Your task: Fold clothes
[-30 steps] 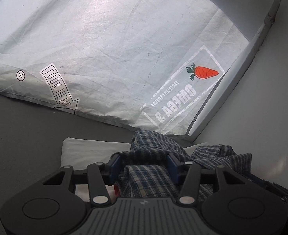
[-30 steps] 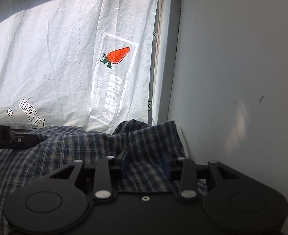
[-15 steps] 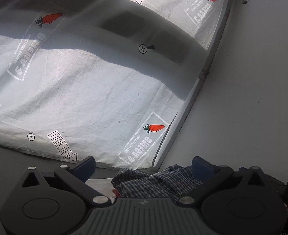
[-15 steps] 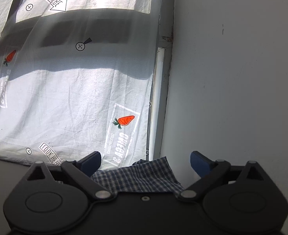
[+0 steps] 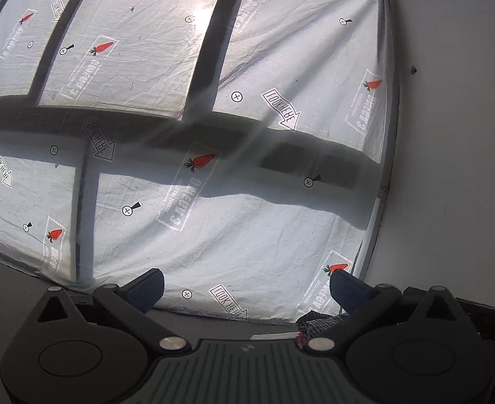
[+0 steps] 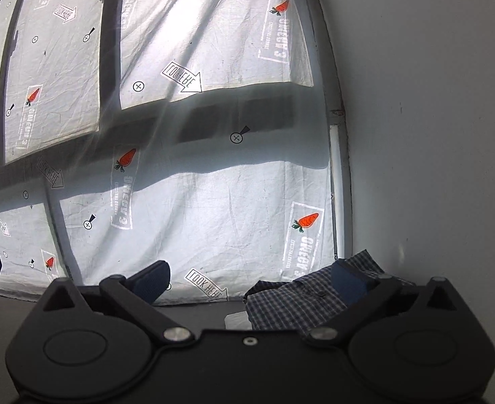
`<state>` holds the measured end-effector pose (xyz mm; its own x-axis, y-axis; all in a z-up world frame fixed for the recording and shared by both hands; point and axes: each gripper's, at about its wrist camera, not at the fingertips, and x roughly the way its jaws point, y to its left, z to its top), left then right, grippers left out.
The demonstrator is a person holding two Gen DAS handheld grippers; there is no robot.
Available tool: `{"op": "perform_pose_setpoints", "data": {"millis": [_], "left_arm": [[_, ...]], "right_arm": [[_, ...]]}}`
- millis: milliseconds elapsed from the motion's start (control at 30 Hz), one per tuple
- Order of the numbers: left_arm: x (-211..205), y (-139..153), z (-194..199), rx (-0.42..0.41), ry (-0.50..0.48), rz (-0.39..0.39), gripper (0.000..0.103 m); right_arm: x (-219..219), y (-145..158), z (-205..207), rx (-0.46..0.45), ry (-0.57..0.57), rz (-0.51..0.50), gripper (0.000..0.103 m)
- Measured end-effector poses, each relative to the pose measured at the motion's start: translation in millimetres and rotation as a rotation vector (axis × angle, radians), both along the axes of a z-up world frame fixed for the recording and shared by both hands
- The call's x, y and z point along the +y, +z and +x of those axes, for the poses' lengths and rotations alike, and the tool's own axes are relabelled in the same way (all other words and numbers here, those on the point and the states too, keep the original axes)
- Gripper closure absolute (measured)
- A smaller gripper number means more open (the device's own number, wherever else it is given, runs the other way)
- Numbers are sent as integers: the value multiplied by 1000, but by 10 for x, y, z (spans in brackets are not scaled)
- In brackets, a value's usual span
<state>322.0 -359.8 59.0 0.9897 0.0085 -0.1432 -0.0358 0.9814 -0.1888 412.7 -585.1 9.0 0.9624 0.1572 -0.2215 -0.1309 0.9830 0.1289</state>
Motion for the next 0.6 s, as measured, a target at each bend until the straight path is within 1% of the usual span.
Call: {"op": "perform_pose_setpoints", "data": {"millis": [67,100,133,200,233,300,433,500,600], "left_arm": [[178,49,-135,34,0,-20,0],[271,62,-206,49,-11,-17,0],[362,66,-279,58,-19,-3,0],[540,60,-426,78,3,36,0],[639,47,-501,88,28,47,0],[880,27,-665,105,46,53,0],[1450,1,-1018,135,32,81,0],[1757,-17,-1173,156,19,97,0],[2176,-63,-1377,181,-1,93,0]], "right_arm": [[238,4,-156,43,55,-20,0],[336,8,-225,47,68,-25,0],[488,8,-343,50,80,-31,0],[740,8,-521,56,95,-41,0],[879,8,-620,56,101,-50,0],[1195,3,-843,52,107,-66,0],[1723,-17,-1199,71,115,-40,0],[2060,-41,-1396,84,123,-18,0],[2523,-77,-1654,91,127,-28,0]]}}
